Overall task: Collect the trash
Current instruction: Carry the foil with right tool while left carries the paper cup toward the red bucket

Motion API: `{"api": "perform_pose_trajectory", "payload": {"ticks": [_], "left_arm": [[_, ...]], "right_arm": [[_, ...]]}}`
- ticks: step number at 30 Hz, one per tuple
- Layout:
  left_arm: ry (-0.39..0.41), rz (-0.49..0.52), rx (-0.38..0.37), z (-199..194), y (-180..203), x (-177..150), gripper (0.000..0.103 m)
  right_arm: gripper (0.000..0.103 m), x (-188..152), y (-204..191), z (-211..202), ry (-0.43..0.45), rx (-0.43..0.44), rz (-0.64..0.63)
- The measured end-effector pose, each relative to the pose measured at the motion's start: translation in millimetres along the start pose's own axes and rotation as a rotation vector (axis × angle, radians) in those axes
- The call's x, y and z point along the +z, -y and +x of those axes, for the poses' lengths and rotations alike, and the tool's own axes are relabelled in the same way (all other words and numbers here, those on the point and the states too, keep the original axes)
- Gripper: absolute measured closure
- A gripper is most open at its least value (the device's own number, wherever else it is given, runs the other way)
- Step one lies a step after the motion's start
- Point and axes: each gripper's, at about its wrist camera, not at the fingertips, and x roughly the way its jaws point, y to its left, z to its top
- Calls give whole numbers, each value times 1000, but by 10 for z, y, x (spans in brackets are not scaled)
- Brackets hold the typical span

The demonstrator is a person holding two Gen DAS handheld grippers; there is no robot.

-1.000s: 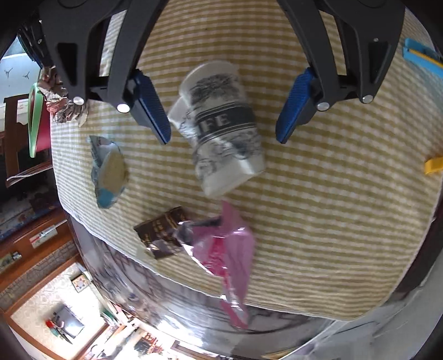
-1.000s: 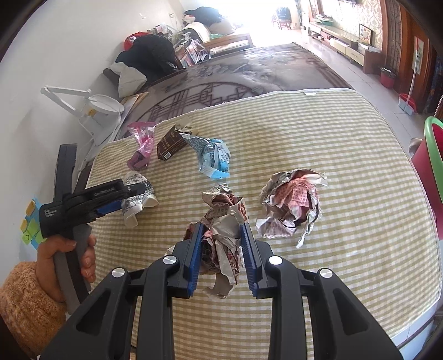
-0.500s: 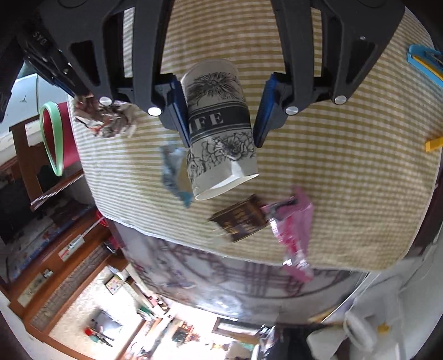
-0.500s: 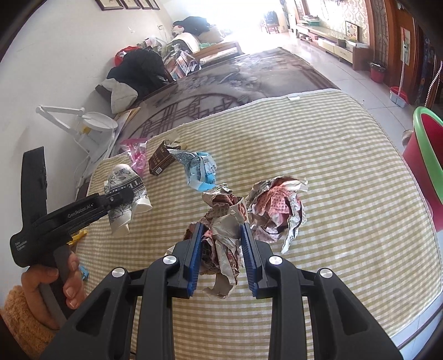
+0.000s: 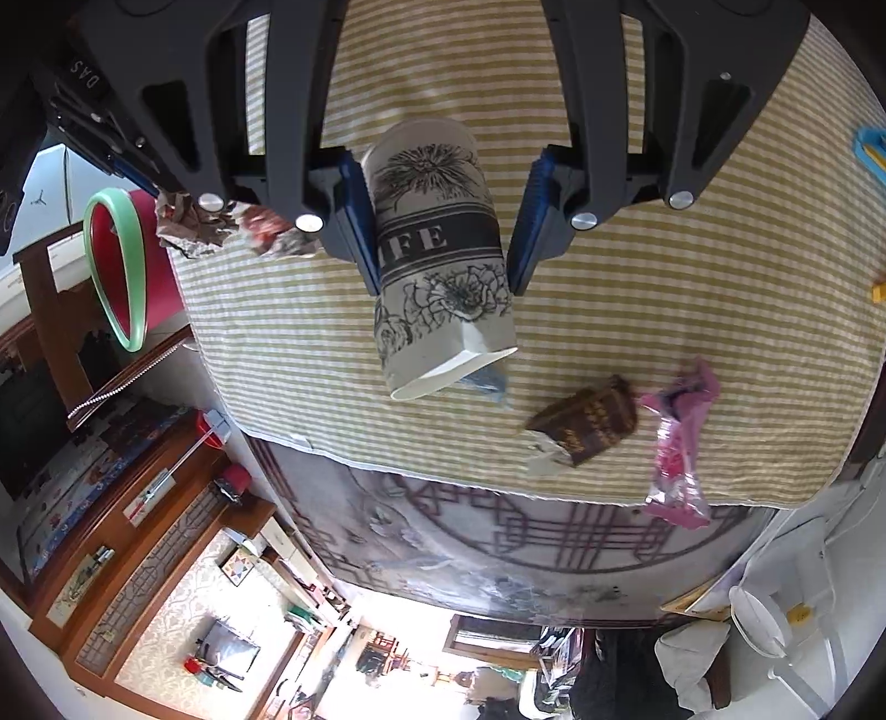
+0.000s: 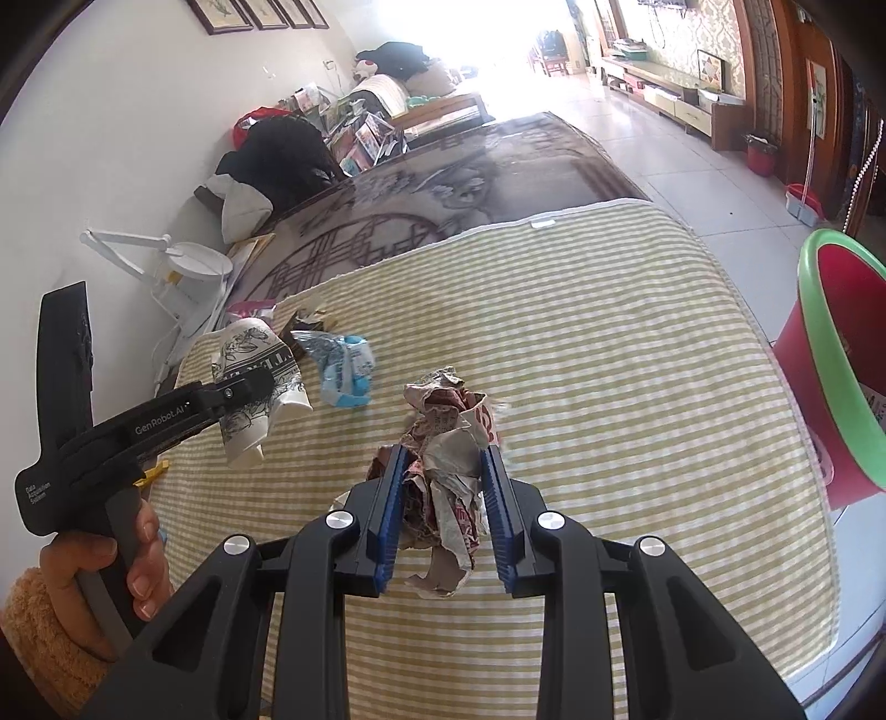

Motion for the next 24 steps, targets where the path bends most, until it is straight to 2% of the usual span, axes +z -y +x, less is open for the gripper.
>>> {"api": "perform_pose_trajectory", "payload": {"ticks": [6, 12, 15, 21, 23, 24], "left_arm": [[13, -2, 9, 73, 573, -111, 60], [35, 5, 6, 76, 1046, -179, 60], [49, 26, 2, 68, 1294, -204, 60], [25, 91, -35, 232, 1757, -221, 60], [9, 121, -71, 315, 2011, -202, 60], [5, 134, -86, 338, 2102, -198, 60]], "right_arm": [[76, 122, 498, -210, 4, 29, -8], [76, 274, 1029, -580, 78, 23, 18], [76, 300, 1372, -786, 123, -14, 70], [76, 295, 2097, -1158, 219, -189, 164], [71, 316, 2287, -1235, 250, -230, 187], [63, 325, 2364, -1256, 259, -249, 196]]}}
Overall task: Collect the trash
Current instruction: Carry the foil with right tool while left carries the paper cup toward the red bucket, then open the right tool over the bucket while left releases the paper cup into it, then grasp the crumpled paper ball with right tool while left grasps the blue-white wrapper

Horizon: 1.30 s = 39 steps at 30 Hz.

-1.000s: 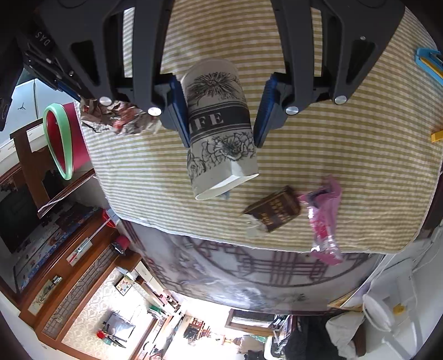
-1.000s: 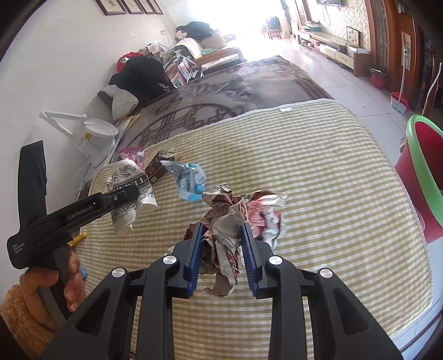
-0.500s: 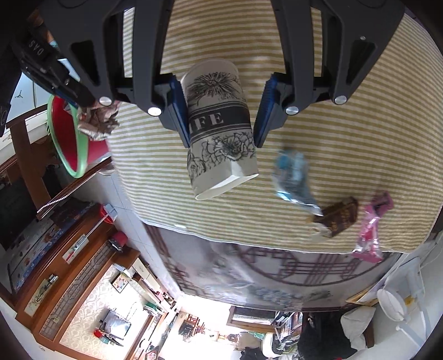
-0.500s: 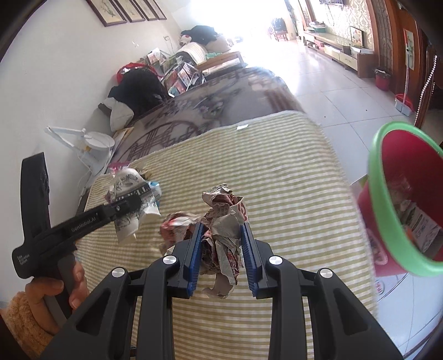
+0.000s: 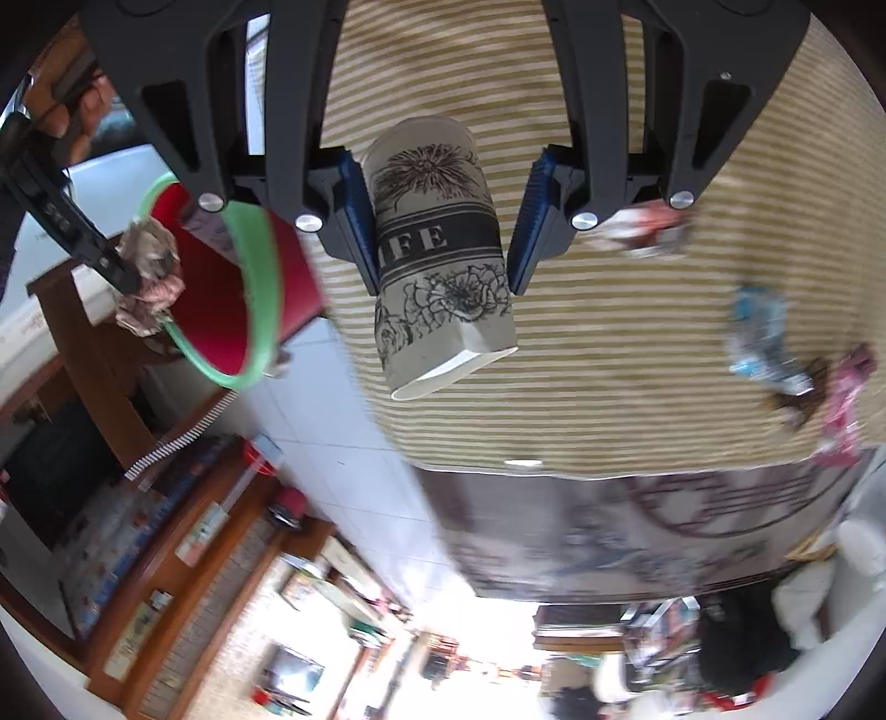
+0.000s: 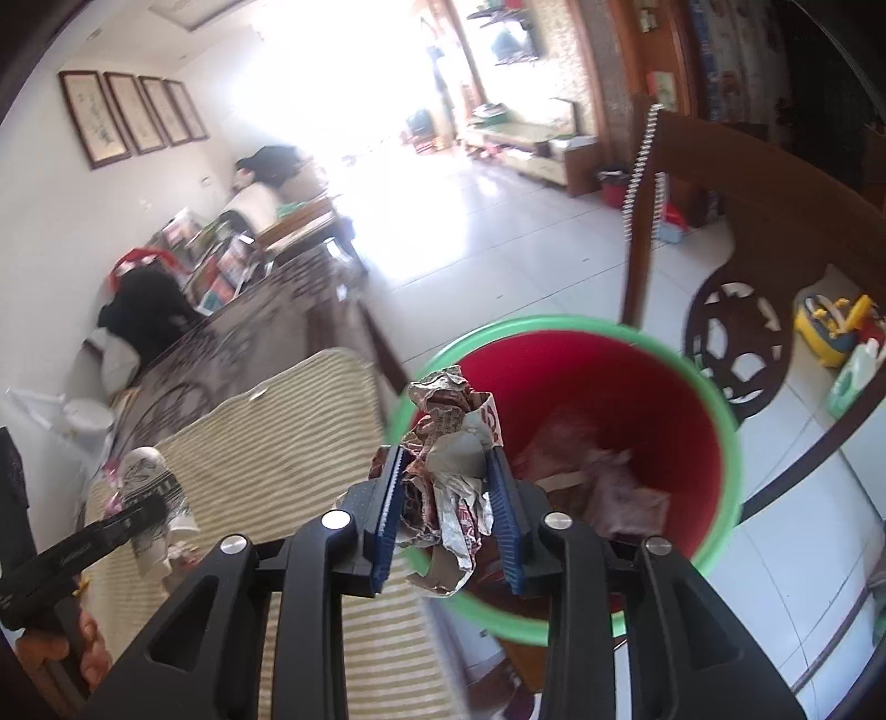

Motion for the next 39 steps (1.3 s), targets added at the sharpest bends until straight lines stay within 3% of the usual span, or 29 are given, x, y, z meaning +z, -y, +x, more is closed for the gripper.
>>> {"api": "perform_pose_trajectory", "payload": {"ticks": [1, 2, 9, 15, 16, 17, 18, 19, 24, 29, 37, 39], "left_arm": [[-4, 24, -25, 54, 152, 38, 60], [-8, 50, -51, 103, 300, 68, 60], [-63, 209, -208, 409, 1242, 123, 59], [-86, 329, -253, 607, 1817, 88, 58], [-93, 350, -252, 648, 1914, 92, 54], [-99, 357, -247, 664, 1943, 86, 35], [-94, 355, -243, 653, 1954, 98, 23], [-67, 340, -249, 595, 1948, 99, 23], [-24, 325, -234, 377, 1729, 74, 18], [12, 244, -159, 150, 1245, 58, 14], [14, -23, 53, -103, -112, -191, 14], [27, -138, 105, -210, -602, -229, 14]], "right_arm": [[43, 35, 89, 7, 1, -29, 8], [36, 55, 170, -8, 5, -54, 20], [34, -50, 821, -404, 92, -113, 168], [34, -276, 1131, -663, 97, -171, 245], [34, -308, 1157, -712, 101, -177, 253], [33, -332, 1157, -757, 104, -181, 260], [33, -353, 1162, -790, 107, -183, 263], [33, -373, 1158, -827, 111, -185, 264], [31, -388, 1000, -821, 106, -170, 239], [31, -331, 706, -598, 65, -110, 181], [30, -325, -276, -53, -61, 40, -11], [30, -369, -526, 69, -96, 73, -57]]}}
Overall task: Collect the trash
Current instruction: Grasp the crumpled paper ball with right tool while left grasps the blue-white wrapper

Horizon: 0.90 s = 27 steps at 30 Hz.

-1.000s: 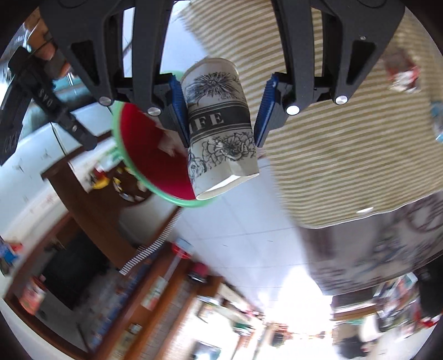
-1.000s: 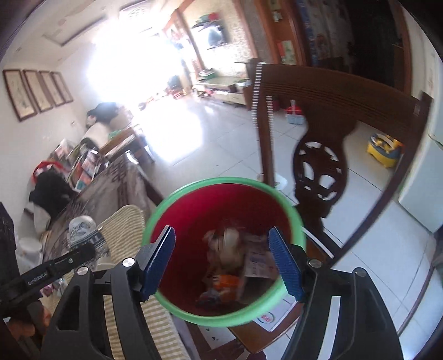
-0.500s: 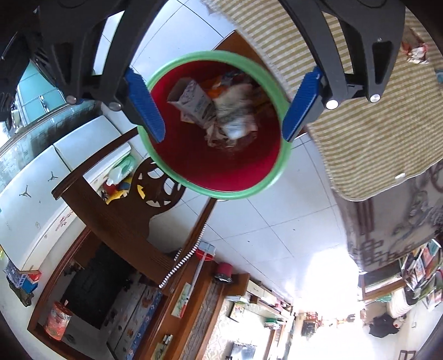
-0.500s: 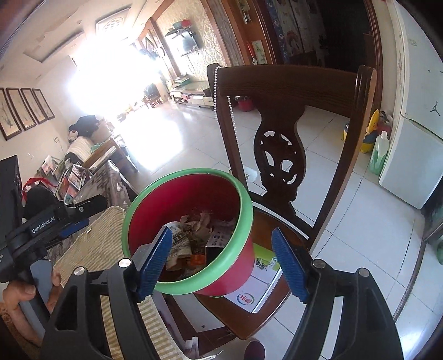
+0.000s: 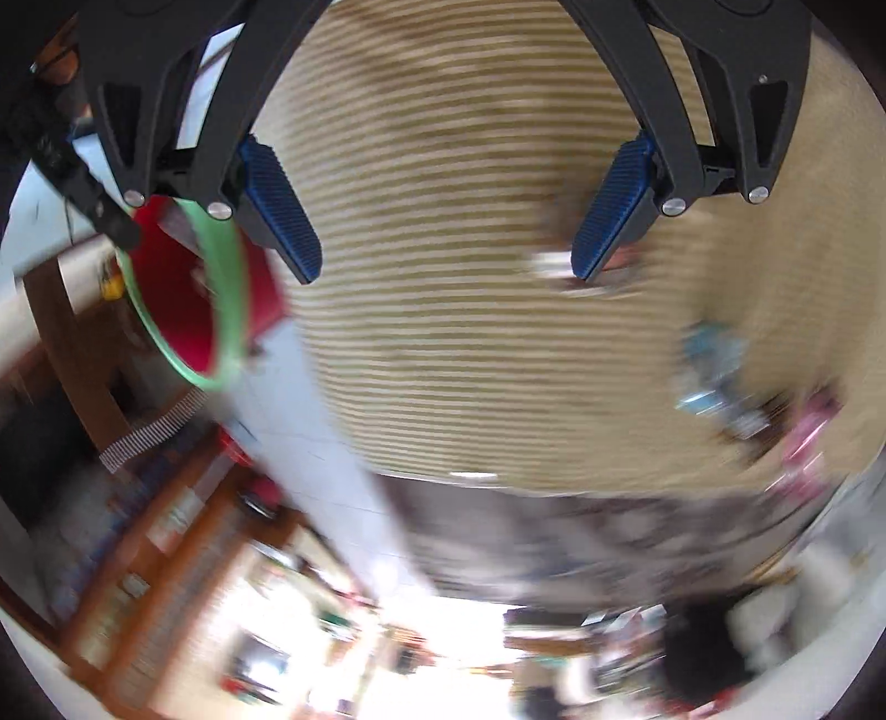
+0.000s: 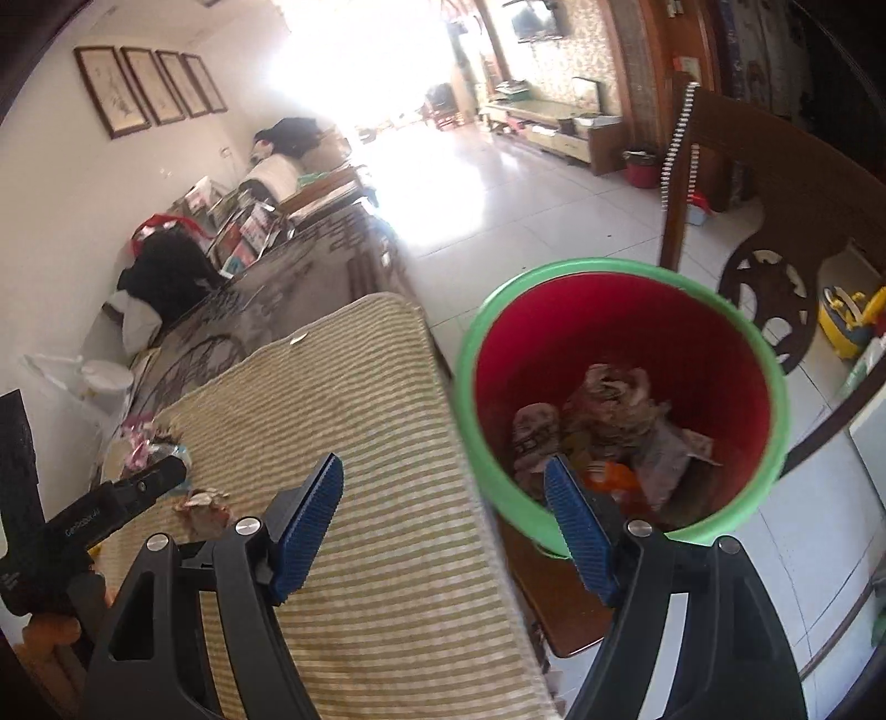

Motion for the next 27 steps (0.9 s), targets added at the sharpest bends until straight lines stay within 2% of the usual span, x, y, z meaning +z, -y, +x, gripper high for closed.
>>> {"api": "perform_pose_trajectory", "payload": {"ticks": [4, 9, 13, 18, 20, 21, 22, 27], "left_arm": [[27, -137, 81, -126, -701, 61, 14], [49, -227, 140, -284, -1442, 91, 14], [28, -253, 140, -324, -1858, 105, 14], [18, -220, 130, -381, -2183, 214, 14], [17, -208, 119, -357, -2302, 272, 14], [13, -204, 111, -336, -2344, 286, 14], [-1, -192, 92, -290, -2370, 323, 14], [-50, -133, -13, -22, -2292, 472, 14]], "right_arm": [[30, -79, -553, 276, -71, 70, -83], [30, -238, -1210, 586, -154, 131, -151], [30, -381, -1660, 871, -214, 160, -175], [29, -487, -2024, 1262, -271, 149, -153], [35, -553, -2100, 1396, -292, 143, -116], [56, -569, -2130, 1423, -295, 137, -113], [66, -607, -2180, 1474, -310, 121, -115], [71, -648, -2217, 1281, -259, 96, -90]]}}
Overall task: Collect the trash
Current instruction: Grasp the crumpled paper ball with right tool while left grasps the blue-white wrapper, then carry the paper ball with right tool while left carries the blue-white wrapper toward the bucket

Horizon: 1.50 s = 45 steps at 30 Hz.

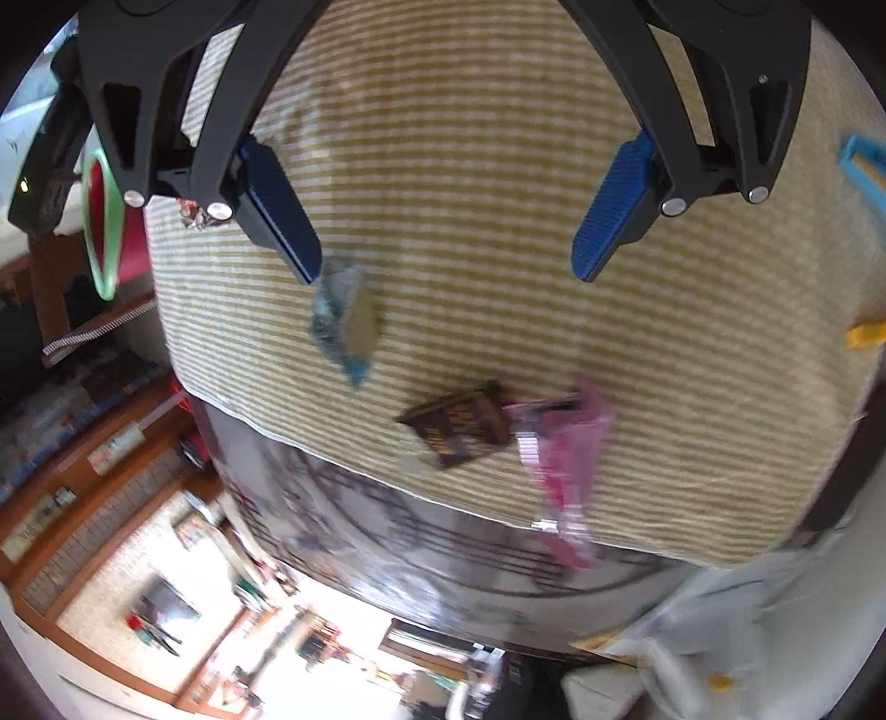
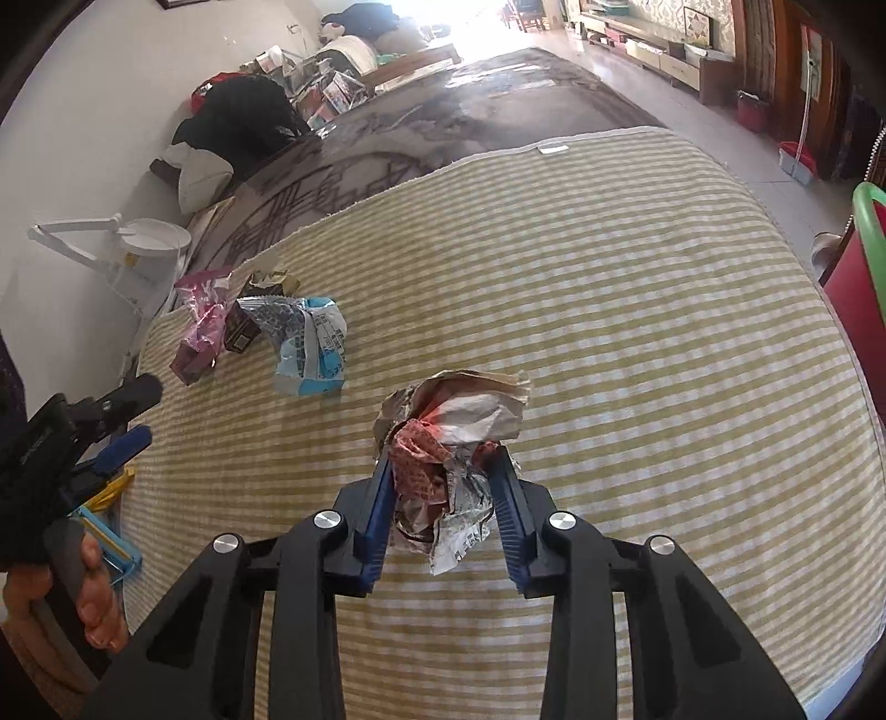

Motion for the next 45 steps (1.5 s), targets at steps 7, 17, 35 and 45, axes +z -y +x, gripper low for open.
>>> {"api": "perform_pose_trajectory", "payload": {"ticks": [7, 17, 35, 45], "left_arm": [[-58, 59, -52, 601, 394, 157, 21], [-118, 118, -101, 729, 450, 160, 78], [74, 247, -43, -318, 313, 66, 78], [100, 298, -36, -312, 482, 61, 78]], "right_arm": [[70, -171, 39, -396, 79, -53, 62], [69, -293, 24, -602, 136, -88, 109], [69, -8, -410, -564, 166, -21, -22], [69, -7, -277, -616, 184, -32, 7]]}}
